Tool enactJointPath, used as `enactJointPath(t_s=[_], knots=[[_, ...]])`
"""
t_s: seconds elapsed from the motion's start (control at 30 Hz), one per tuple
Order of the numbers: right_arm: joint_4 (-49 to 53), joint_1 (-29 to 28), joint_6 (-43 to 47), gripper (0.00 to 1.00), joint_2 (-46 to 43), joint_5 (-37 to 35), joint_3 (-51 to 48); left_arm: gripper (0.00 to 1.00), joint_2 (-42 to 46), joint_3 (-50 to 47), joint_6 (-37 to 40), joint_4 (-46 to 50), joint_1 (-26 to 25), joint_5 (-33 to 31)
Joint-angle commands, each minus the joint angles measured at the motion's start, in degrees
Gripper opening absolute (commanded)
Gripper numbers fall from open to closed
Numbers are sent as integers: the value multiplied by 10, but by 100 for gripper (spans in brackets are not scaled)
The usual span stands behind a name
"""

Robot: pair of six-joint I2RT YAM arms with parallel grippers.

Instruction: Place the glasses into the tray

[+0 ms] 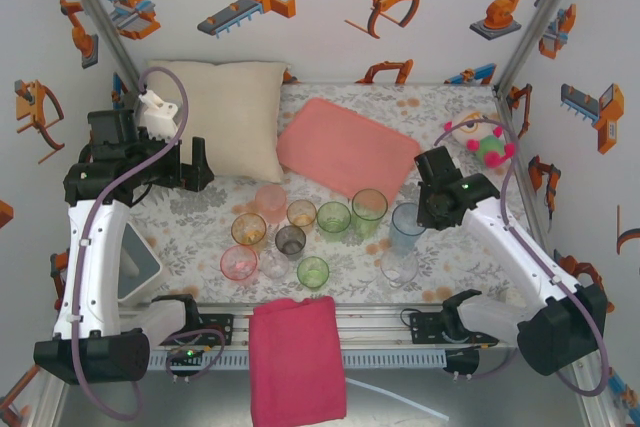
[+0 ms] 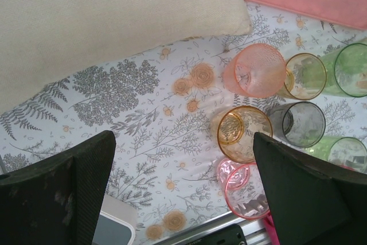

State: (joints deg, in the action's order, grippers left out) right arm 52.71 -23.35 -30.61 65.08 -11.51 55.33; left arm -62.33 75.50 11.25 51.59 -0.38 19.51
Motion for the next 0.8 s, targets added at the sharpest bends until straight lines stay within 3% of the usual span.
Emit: enactJointPath(t_s=[0.0, 0.13, 0.4, 0.77], knots=[[7, -4, -4, 7, -10, -24, -10, 97, 9, -5, -5, -2, -1, 5], [17, -3, -5, 0, -17, -31, -10, 97, 11, -5, -5, -1, -1, 6], [38, -3, -10, 0, -33, -39, 7, 97, 13, 1, -5, 2, -1, 10], [70, -3, 6, 0, 19, -83, 132, 97, 14, 12, -5, 4, -1, 18]])
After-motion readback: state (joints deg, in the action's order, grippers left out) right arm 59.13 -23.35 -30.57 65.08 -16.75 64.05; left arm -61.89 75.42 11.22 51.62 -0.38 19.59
